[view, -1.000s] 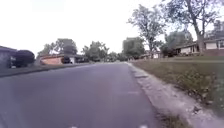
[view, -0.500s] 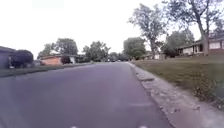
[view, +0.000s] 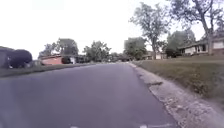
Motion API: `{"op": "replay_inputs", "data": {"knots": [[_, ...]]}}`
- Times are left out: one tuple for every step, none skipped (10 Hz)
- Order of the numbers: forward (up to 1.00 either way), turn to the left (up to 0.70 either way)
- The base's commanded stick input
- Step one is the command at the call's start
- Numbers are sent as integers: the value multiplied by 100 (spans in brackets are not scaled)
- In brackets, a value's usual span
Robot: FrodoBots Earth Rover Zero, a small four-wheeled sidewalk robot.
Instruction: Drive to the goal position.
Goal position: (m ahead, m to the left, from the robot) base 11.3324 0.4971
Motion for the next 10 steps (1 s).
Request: {"op": "replay_inputs", "data": {"knots": [[100, -14], [100, -1], [100, 0], [100, 0], [100, 0], [100, 0], [100, 0], [100, 0], [100, 0], [100, 0]]}}
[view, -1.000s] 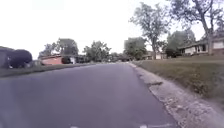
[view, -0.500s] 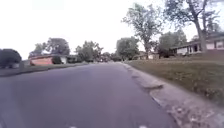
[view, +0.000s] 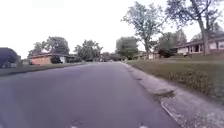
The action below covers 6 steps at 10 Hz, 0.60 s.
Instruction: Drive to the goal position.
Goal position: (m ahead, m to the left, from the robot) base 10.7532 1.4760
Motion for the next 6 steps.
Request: {"op": "replay_inputs", "data": {"knots": [[100, 0], [100, 0], [100, 0], [100, 0], [100, 0], [100, 0]]}}
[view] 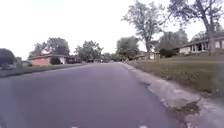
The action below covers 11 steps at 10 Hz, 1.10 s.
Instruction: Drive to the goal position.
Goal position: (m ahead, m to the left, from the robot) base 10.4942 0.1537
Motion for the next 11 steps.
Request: {"op": "replay_inputs", "data": {"knots": [[100, 0], [100, 0], [100, 0], [100, 0], [100, 0], [100, 0], [100, 0], [100, 0], [100, 0], [100, 0], [100, 0]]}}
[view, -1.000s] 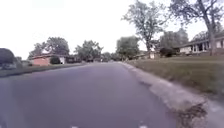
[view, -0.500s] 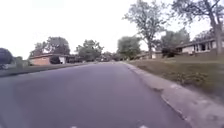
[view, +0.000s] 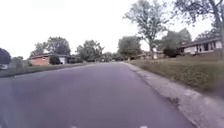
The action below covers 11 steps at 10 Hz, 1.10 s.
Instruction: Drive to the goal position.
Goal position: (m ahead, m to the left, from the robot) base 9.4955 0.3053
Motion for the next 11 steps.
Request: {"op": "replay_inputs", "data": {"knots": [[100, 0], [100, 0], [100, 0], [100, 0], [100, 0], [100, 0], [100, 0], [100, 21], [100, 40], [100, 40], [100, 40]]}}
